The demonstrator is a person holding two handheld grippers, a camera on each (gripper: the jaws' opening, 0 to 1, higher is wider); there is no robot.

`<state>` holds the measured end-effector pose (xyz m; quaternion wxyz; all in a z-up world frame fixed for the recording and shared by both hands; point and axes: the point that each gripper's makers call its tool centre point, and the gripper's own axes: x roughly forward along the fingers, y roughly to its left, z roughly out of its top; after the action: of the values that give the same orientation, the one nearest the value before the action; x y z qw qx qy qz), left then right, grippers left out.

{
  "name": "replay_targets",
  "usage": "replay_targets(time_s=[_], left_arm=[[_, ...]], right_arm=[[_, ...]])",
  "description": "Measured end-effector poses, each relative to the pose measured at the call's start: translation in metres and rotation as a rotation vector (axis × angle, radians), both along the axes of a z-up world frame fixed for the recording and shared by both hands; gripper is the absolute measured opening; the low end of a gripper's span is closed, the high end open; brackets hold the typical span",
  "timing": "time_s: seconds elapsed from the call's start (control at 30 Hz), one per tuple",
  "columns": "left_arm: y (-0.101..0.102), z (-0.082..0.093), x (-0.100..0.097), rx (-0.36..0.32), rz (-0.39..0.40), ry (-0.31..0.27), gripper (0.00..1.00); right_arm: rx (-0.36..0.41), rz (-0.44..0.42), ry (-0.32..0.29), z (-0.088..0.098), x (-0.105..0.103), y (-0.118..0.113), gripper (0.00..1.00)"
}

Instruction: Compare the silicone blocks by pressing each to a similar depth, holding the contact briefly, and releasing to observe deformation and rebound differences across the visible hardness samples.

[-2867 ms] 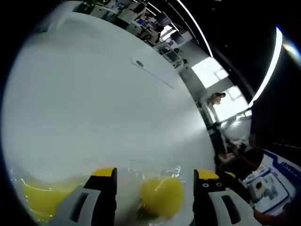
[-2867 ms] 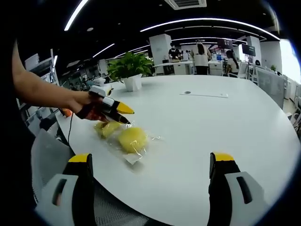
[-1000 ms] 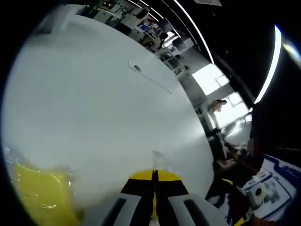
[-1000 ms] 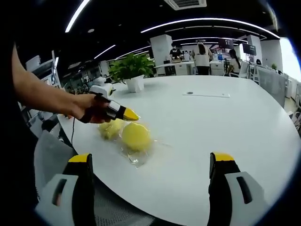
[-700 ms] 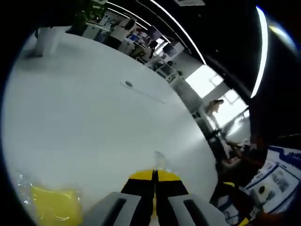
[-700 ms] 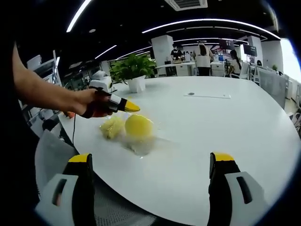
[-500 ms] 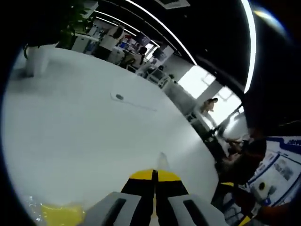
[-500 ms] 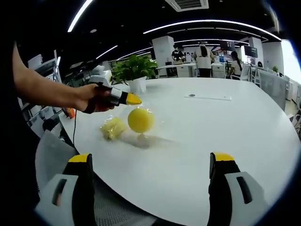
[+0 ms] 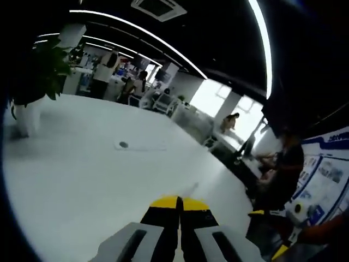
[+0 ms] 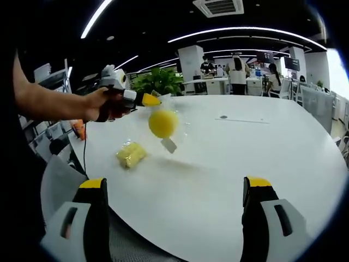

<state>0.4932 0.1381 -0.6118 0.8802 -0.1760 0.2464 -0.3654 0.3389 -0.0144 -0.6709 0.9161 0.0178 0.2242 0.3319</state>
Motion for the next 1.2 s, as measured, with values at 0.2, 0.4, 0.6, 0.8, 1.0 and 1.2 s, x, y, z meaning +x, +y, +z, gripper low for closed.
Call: replay_targets(time_s=[0.2,0.4,0.6,0.8,1.0,1.2], left_arm=[[-0.002,0.038,0.0,-0.038,-0.025,-0.074,0.0],[-0.001,0.071,-0.006,-0.076,-0.046,-0.145,0.0],[0.0,0.107,-0.018,-0.128,-0.062,-0.2,0.0],[-0.005,0.13,-0.034,-0.155,-0.12,-0.231,0.0],[-0.008,0.155,-0.052,-0.2,-0.187,-0.268,0.0],[-0.006,0.168,-0.064,-0.231,-0.23,-0.277,0.0]], right_arm=[[0.008,-0.005,-0.016,0.009,0.008,0.003,0.97],[0.029,-0.003,-0.046,0.023,0.021,0.006,0.97],[0.096,-0.023,-0.107,0.052,0.042,0.009,0.97],[0.138,-0.017,-0.129,0.069,0.055,0.02,0.96],[0.175,0.024,-0.173,0.092,0.061,0.035,0.96],[0.217,0.084,-0.206,0.112,0.067,0.052,0.96]])
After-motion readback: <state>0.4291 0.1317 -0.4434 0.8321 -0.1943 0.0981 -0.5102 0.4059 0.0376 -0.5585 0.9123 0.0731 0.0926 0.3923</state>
